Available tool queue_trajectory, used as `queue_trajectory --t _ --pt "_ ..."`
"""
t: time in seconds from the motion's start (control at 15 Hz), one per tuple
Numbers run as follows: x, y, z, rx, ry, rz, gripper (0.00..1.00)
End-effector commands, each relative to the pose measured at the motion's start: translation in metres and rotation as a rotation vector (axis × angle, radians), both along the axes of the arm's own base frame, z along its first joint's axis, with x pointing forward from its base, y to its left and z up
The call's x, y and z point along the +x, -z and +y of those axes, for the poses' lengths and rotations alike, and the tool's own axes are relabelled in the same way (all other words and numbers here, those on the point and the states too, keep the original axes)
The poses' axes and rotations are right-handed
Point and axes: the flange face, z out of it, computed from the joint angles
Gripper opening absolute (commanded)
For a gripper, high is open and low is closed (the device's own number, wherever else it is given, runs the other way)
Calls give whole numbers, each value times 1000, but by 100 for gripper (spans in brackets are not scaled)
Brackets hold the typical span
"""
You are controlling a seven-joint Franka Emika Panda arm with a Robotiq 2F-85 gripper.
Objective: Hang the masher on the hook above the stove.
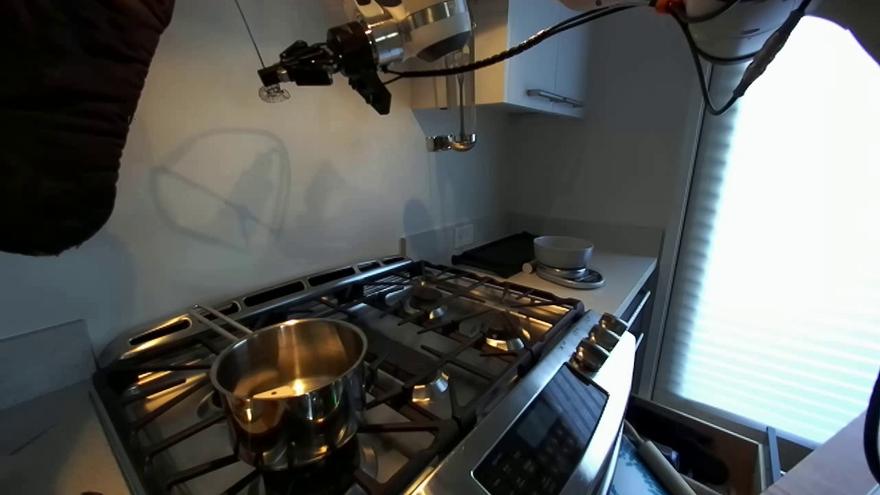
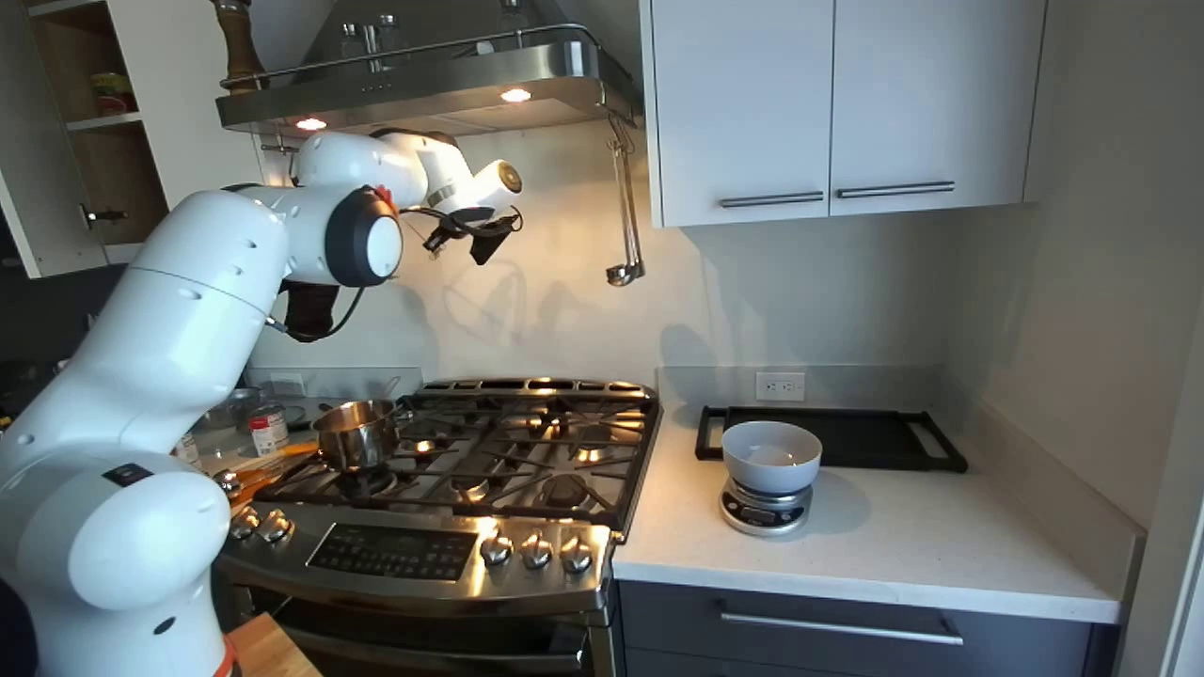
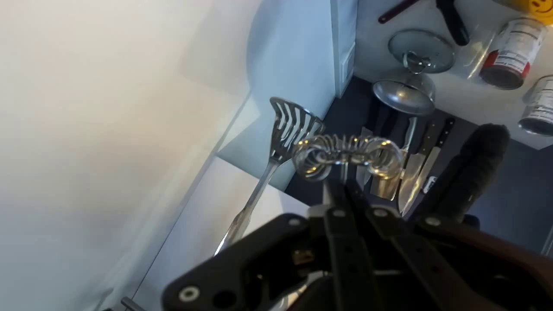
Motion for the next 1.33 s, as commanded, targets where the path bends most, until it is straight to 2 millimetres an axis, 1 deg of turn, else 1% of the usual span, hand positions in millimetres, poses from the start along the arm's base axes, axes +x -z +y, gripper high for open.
queue_trajectory --t 0.0,0.33,0.53,0.73,0.93,1.27 --pt "8 -3 25 57 70 27 1" --pt "5 2 61 89 163 82 1" --pt "-5 5 85 79 167 90 1" --pt "-15 2 104 80 154 91 1" --pt "-24 -4 116 94 124 103 1" --pt "-34 -10 125 105 60 113 1"
